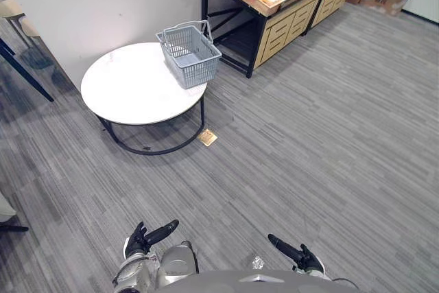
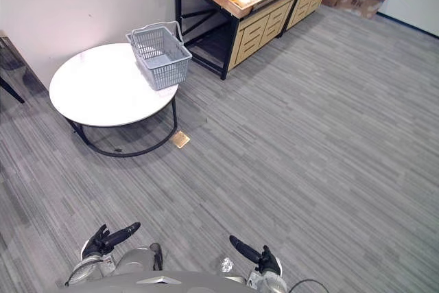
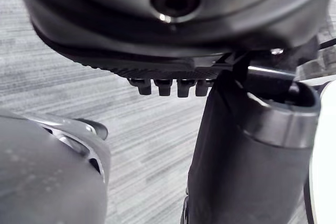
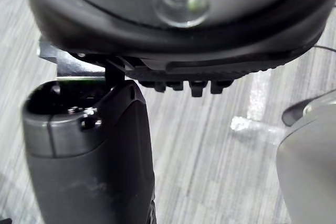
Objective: Pick vegetable in the basket
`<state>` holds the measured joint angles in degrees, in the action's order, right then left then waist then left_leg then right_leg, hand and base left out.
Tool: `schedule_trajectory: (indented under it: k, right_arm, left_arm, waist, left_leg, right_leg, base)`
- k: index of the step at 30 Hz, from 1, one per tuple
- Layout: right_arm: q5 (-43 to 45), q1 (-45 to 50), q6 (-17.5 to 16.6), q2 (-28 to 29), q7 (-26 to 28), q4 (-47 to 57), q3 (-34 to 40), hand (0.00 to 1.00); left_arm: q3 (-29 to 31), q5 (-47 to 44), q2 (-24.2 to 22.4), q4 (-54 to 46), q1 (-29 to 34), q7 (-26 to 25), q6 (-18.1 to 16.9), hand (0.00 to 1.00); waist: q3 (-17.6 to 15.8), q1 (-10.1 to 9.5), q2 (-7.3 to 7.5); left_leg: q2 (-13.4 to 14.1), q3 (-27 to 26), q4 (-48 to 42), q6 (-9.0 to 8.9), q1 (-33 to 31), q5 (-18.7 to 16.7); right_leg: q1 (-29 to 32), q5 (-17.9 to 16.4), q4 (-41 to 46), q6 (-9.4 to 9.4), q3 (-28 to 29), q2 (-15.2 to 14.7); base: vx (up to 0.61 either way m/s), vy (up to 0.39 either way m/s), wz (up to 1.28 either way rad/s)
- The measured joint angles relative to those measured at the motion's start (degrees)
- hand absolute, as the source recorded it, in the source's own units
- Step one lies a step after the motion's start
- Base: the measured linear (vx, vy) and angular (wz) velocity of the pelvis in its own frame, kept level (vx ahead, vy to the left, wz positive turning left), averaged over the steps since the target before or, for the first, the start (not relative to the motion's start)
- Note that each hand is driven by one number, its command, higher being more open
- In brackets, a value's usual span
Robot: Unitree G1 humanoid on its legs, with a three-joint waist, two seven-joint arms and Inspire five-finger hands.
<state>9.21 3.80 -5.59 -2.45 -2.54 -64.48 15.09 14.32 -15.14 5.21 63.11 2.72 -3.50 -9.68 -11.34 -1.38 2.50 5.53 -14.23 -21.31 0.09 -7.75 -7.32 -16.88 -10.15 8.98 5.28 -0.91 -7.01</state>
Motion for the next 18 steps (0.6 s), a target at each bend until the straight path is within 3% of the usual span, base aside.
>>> schedule_trajectory:
  k: [2, 4, 5, 7, 8, 10, 11, 12, 13, 15, 18]
  right_arm:
    - [-0.8, -0.4, 0.2, -0.4, -0.1, 0.0, -0.1, 1.00]
    - [-0.9, -0.3, 0.4, -0.8, 0.0, 0.0, -0.1, 1.00]
    - [-0.9, 0.0, 0.4, -1.1, 0.1, 0.2, -0.1, 1.00]
    - [-1.0, 0.8, 0.4, -1.0, -0.1, 0.1, 0.1, 1.00]
    - [-1.0, 1.4, 0.4, -1.0, -0.1, 0.1, 0.2, 1.00]
    - [-0.9, 3.1, 0.5, -0.7, -0.1, 0.2, 0.4, 1.00]
    - [-0.9, 4.1, 0.5, -0.4, -0.1, 0.3, 1.7, 1.00]
    - [-0.9, 4.3, 0.5, -0.1, -0.2, 0.2, 2.3, 1.00]
    - [-0.2, 4.7, 0.5, 0.5, -0.2, 0.3, 4.0, 1.00]
    - [0.6, 5.3, 0.1, 1.3, -0.3, 0.3, 5.8, 1.00]
    - [0.7, 6.0, 0.0, 2.0, -0.2, 0.6, 8.5, 1.00]
  left_arm:
    - [-0.1, 0.0, -0.2, -0.1, 0.1, 0.0, 0.0, 1.00]
    - [-0.4, 0.0, -0.2, 0.2, 0.3, -0.1, 0.1, 1.00]
    - [-0.8, 0.1, -0.2, 0.5, 0.7, -0.1, 0.1, 1.00]
    - [-1.9, 0.2, 0.7, 0.5, 1.4, 0.0, 0.1, 1.00]
    - [-3.2, 0.5, 1.5, 0.5, 2.0, 0.0, 0.2, 1.00]
    - [-5.5, 2.3, 2.3, 0.6, 3.4, 0.0, 1.2, 1.00]
    - [-6.4, 2.4, 2.5, 0.6, 4.9, -0.2, 1.2, 1.00]
    - [-6.5, 2.2, 2.6, 0.8, 5.1, -0.2, 1.4, 1.00]
    - [-6.6, 2.2, 2.7, 1.5, 5.1, -0.3, 1.6, 1.00]
    - [-7.3, 2.4, 2.9, 1.8, 5.1, -0.3, 2.4, 1.00]
    - [-8.4, 2.8, 2.9, 1.8, 5.0, -0.1, 2.4, 1.00]
  waist:
    - [0.2, -1.03, -0.42]
    - [0.4, -1.31, -0.61]
    - [1.0, -1.14, -0.80]
    - [1.5, -1.02, 0.38]
    - [1.6, -0.54, 0.79]
    - [1.7, 0.18, 0.41]
    - [2.1, 0.16, 0.52]
    - [2.1, 0.19, 0.54]
    - [2.1, 0.43, 0.55]
    - [2.1, 1.69, 0.46]
    - [2.1, 2.08, -0.12]
  left_leg:
    - [-0.1, -2.2, -3.9, 0.30, -2.5, -4.3]
    - [-0.4, -3.4, -4.6, 0.66, -2.8, -5.6]
    - [-0.9, -3.3, -4.3, 0.99, -2.4, -6.0]
    - [-2.9, -3.0, -3.2, 1.63, -0.5, -6.4]
    - [-3.7, -2.4, -2.7, 2.13, 0.8, -6.7]
    - [-5.0, -0.9, -0.5, 2.89, 5.0, -7.1]
    - [-5.3, -0.4, 0.8, 3.38, 7.7, -7.5]
    - [-5.3, -0.2, 1.1, 3.44, 8.6, -7.8]
    - [-5.7, 0.6, 2.5, 3.98, 10.6, -7.7]
    - [-6.3, 2.1, 5.3, 3.94, 14.3, -7.5]
    - [-6.5, 3.2, 9.0, 3.28, 19.2, -7.3]
  right_leg:
    - [2.5, -3.0, 2.4, 0.86, 1.6, -1.3]
    - [5.2, -4.2, 7.2, 0.85, 2.4, -2.0]
    - [8.1, -4.1, 13.3, 0.96, 2.8, -2.3]
    - [12.8, -2.6, 25.5, 1.42, 3.0, -3.6]
    - [14.8, 0.0, 31.1, 1.11, 3.1, -4.0]
    - [18.2, 10.8, 40.9, 1.30, 3.9, -3.9]
    - [20.7, 12.5, 47.6, 1.54, 4.0, -3.9]
    - [22.0, 11.8, 50.4, 1.23, 3.8, -3.7]
    - [24.5, 9.1, 55.1, 1.36, 2.4, -3.6]
    - [27.0, 4.2, 56.7, 1.39, 0.0, -3.6]
    - [28.8, -1.3, 46.6, 1.08, -2.6, -3.7]
  base:
    - [0.00, 0.116, -0.47]
    - [0.03, 0.121, -0.33]
    - [0.09, 0.175, 0.00]
    - [0.11, 0.133, 0.27]
    - [0.19, 0.120, 0.48]
    - [0.25, 0.142, 0.43]
    - [0.23, 0.107, 0.18]
    - [0.28, 0.084, 0.19]
    - [0.19, 0.018, 0.20]
    - [0.22, -0.011, 0.40]
    - [0.26, -0.071, 0.35]
